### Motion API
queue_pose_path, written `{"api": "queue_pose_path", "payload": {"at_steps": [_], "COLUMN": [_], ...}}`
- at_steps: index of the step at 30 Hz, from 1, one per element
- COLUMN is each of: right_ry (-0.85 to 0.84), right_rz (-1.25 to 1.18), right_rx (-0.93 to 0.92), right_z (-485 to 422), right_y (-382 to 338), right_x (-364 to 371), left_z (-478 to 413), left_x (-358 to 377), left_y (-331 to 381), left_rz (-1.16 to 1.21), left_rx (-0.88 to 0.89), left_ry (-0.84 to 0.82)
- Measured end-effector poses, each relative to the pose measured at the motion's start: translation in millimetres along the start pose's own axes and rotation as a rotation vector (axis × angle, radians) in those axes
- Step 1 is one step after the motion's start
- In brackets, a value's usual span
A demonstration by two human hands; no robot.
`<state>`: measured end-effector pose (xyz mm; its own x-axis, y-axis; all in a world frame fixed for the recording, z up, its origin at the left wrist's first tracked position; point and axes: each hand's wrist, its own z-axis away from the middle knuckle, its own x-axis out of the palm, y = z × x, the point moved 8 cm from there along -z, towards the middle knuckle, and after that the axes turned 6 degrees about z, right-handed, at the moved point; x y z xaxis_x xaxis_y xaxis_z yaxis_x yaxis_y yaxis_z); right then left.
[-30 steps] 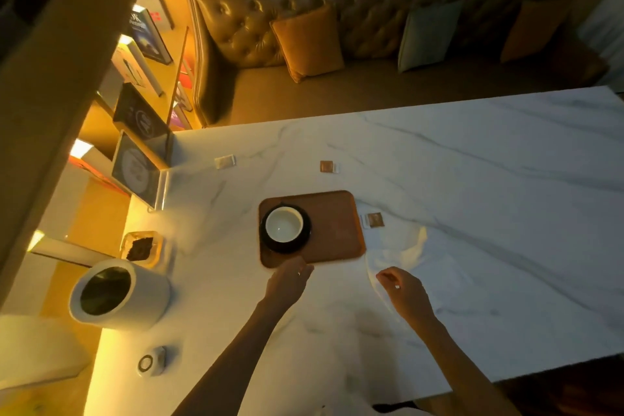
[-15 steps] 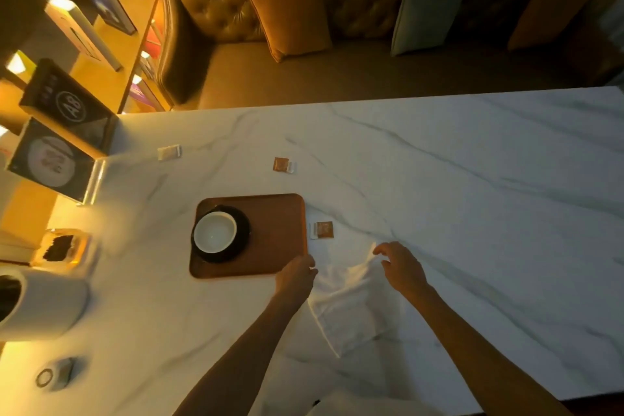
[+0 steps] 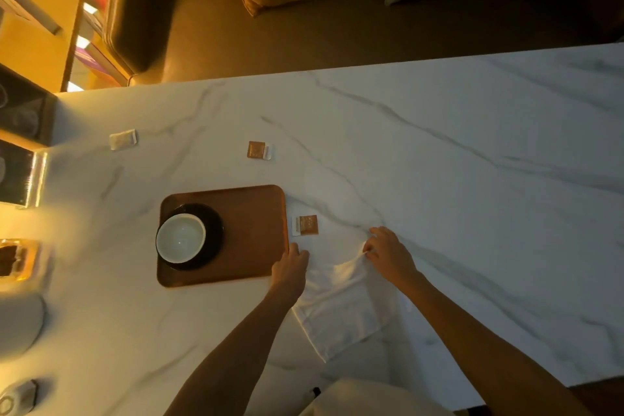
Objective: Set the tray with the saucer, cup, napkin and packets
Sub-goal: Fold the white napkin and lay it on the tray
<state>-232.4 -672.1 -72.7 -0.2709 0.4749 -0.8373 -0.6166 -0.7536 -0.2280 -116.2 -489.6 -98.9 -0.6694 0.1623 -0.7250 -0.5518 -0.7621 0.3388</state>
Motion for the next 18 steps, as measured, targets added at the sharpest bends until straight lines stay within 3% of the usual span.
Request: {"api": "queue_pose_path", "payload": {"at_steps": [8, 13, 18], "right_ry": [0.149, 0.246, 0.388], "right_rz": [-0.247, -0.247, -0.296], "right_rx": [0.026, -0.006, -0.093], "right_z": [33.0, 61.5, 80.2], "right_y": [14.4, 7.4, -15.5], "right_x": [-24.9, -65.4, -147.1], "left_z": [17.5, 51.0, 96.9], "left_x": [-13.4, -62.4, -166.3], "left_y": [-14.9, -19.7, -4.0], "left_rz": [0.301, 0.459, 0.637], "left_rx": [-0.023, 0.065, 0.216], "left_ry": [-0.034, 0.129, 0.314]}}
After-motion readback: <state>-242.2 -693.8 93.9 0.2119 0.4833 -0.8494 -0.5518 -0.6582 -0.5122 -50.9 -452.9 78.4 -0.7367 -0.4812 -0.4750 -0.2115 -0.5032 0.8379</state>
